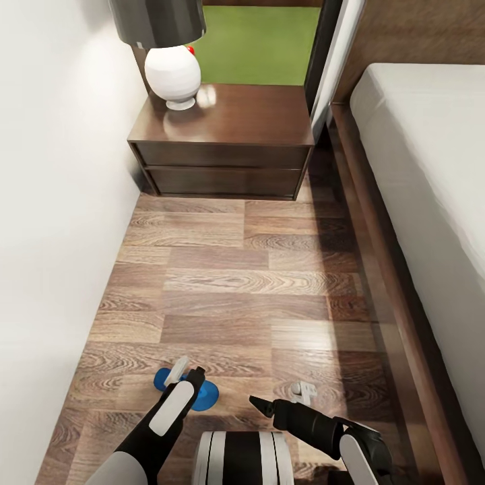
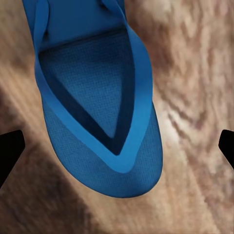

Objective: In the bedroom, move the book from the bed onto either nightstand, and place the two sandals side by side next to the bed.

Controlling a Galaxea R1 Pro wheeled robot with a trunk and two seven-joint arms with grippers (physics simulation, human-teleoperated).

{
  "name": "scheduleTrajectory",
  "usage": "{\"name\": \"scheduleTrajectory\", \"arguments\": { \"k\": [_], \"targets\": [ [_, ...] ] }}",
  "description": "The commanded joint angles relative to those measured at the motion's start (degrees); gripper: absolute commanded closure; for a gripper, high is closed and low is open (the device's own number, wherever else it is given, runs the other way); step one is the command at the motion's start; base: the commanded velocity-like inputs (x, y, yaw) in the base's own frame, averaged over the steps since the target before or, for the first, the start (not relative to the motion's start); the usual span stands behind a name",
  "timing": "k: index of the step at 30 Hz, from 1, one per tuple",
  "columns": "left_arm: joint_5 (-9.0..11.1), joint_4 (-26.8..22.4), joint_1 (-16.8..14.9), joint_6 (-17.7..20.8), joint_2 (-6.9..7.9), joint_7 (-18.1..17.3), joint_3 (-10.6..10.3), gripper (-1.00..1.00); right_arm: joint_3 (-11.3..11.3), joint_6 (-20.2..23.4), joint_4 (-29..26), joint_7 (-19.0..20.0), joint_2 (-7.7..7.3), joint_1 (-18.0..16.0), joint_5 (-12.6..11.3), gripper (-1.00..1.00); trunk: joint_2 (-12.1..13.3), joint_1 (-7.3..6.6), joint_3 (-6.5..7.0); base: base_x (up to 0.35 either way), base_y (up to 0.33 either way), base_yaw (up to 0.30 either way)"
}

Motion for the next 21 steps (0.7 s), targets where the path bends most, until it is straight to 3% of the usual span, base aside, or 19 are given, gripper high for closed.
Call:
{"name": "scheduleTrajectory", "arguments": {
  "k": [1,21],
  "targets": [
    [0.48,-0.06,-0.03,-0.36,0.03,0.23,-0.18,-1.00,0.00,0.20,-0.03,0.10,-0.03,-0.02,0.00,-1.00,-0.01,-0.01,-0.03,0.000,0.000,0.000],
    [0.55,-0.06,-0.03,-0.36,-0.06,0.23,-0.31,-1.00,-0.37,0.29,-0.59,-0.15,-0.06,-0.02,-0.50,-1.00,-0.01,-0.01,-0.03,0.000,0.000,0.000]
  ]
}}
